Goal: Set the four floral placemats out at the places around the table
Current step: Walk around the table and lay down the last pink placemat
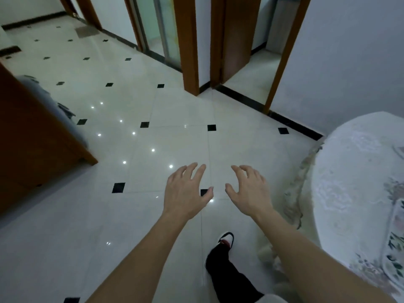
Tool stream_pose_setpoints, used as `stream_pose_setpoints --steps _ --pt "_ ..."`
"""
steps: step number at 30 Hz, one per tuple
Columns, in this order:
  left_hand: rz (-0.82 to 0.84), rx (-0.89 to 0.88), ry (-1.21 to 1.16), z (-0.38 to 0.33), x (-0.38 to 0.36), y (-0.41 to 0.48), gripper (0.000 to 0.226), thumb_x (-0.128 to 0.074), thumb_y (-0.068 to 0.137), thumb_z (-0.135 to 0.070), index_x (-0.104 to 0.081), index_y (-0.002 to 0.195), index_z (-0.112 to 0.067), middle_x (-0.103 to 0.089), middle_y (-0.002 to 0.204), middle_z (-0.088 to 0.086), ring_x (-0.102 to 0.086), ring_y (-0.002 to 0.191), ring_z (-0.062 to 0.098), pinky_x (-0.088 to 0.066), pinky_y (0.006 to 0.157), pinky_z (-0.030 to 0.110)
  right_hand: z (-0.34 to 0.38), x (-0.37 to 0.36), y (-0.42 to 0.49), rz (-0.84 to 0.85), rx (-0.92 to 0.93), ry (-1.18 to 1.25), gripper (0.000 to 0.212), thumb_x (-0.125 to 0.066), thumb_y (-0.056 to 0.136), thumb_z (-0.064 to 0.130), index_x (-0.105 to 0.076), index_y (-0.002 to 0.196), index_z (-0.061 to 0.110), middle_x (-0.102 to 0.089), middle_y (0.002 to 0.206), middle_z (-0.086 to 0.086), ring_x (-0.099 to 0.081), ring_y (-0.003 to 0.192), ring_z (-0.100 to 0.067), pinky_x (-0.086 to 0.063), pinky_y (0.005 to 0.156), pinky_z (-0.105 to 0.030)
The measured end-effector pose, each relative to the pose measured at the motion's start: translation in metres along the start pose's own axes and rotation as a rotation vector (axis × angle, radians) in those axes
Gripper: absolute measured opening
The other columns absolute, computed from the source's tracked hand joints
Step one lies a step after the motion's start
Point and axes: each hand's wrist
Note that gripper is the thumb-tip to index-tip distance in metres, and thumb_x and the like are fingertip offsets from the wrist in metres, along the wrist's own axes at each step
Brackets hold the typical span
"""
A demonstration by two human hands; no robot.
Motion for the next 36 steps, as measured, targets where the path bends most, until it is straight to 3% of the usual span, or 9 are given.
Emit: stream_pose_setpoints --steps 12,26,31,36 --pt "0.041 -0.248 0.013 -0.06 -0.035 0.283 0.069 -0.04 0.086 -0.062 -0.05 0.143 -0.025 -0.056 0.144 0.004 -0.054 0.128 0.028 -0.048 0.1 0.045 -0.11 0.035 0.219 -0.146 -0.253 0.066 0.061 -0.048 0.089 0.05 -0.047 0.143 0.02 -0.052 0.14 -0.008 -0.048 0.128 -0.027 -0.039 0.107 -0.045" --pt "0.161 -0.67 -0.084 -0.204 -0.118 0.515 0.067 -0.045 0.085 -0.06 -0.054 0.14 -0.023 -0.061 0.138 0.005 -0.058 0.122 0.029 -0.051 0.094 0.046 -0.274 0.067 0.322 -0.258 -0.732 0.071 0.061 -0.046 0.085 0.051 -0.05 0.137 0.02 -0.055 0.133 -0.006 -0.052 0.119 -0.03 -0.042 0.1 -0.046" --pt "0.249 -0.88 -0.128 -0.276 -0.151 0.609 0.067 -0.046 0.084 -0.06 -0.054 0.14 -0.024 -0.06 0.14 0.004 -0.057 0.124 0.029 -0.05 0.097 0.047 -0.334 0.087 0.365 -0.318 -0.957 0.052 0.059 -0.051 0.086 0.048 -0.052 0.137 0.019 -0.056 0.133 -0.009 -0.052 0.121 -0.031 -0.042 0.1 -0.046" --pt "0.292 -1.124 -0.114 -0.341 -0.173 0.685 0.065 -0.051 0.084 -0.059 -0.053 0.14 -0.026 -0.058 0.142 0.002 -0.056 0.126 0.028 -0.049 0.098 0.047 -0.377 0.115 0.383 -0.386 -1.182 0.007 0.064 -0.043 0.084 0.053 -0.052 0.138 0.021 -0.054 0.138 -0.007 -0.049 0.125 -0.03 -0.04 0.102 -0.046"
Point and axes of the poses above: each hand's wrist, its own y-axis towards the middle knuckle, its own x-axis out of the back of the hand, z = x × y
